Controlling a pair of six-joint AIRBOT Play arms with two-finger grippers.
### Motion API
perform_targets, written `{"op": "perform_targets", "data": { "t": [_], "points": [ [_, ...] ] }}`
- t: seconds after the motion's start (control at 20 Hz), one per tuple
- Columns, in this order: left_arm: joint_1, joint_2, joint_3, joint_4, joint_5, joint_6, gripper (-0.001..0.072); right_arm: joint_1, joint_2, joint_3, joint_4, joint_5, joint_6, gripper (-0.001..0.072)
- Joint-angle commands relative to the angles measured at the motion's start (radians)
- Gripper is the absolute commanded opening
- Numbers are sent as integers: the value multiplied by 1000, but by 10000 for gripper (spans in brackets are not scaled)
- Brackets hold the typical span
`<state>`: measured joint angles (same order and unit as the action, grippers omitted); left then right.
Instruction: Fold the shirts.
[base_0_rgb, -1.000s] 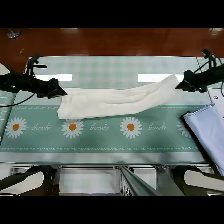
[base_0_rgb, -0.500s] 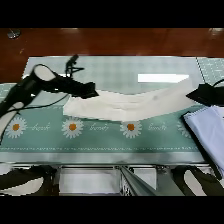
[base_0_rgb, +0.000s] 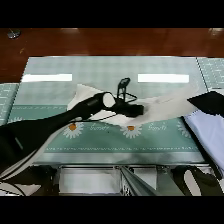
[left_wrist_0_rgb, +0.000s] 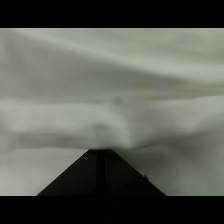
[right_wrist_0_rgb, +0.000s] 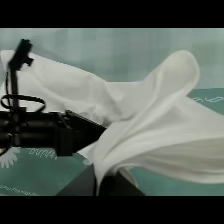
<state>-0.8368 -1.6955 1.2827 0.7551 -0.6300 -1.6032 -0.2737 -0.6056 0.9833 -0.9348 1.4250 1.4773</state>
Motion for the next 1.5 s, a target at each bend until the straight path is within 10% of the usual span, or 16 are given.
{"op": "perform_targets", "data": {
  "t": [0.0,0.3,0.75,1.0,1.3,1.45],
  "points": [
    [-103,-116,132,-1,-75,-25,30,51,12,0,21,-14,-5,15],
    [-37,-132,272,12,-317,76,30,121,-28,5,-9,-51,12,15],
    [668,269,226,400,-618,-70,32,507,-365,243,35,-185,8,15],
    [1020,674,8,406,-541,5,32,758,-743,502,35,-285,23,15],
    [982,1030,-366,315,-420,20,31,903,-1201,796,40,-357,74,19],
    [926,1052,-512,272,-367,20,31,920,-1337,874,158,-296,75,635]
  ]
}}
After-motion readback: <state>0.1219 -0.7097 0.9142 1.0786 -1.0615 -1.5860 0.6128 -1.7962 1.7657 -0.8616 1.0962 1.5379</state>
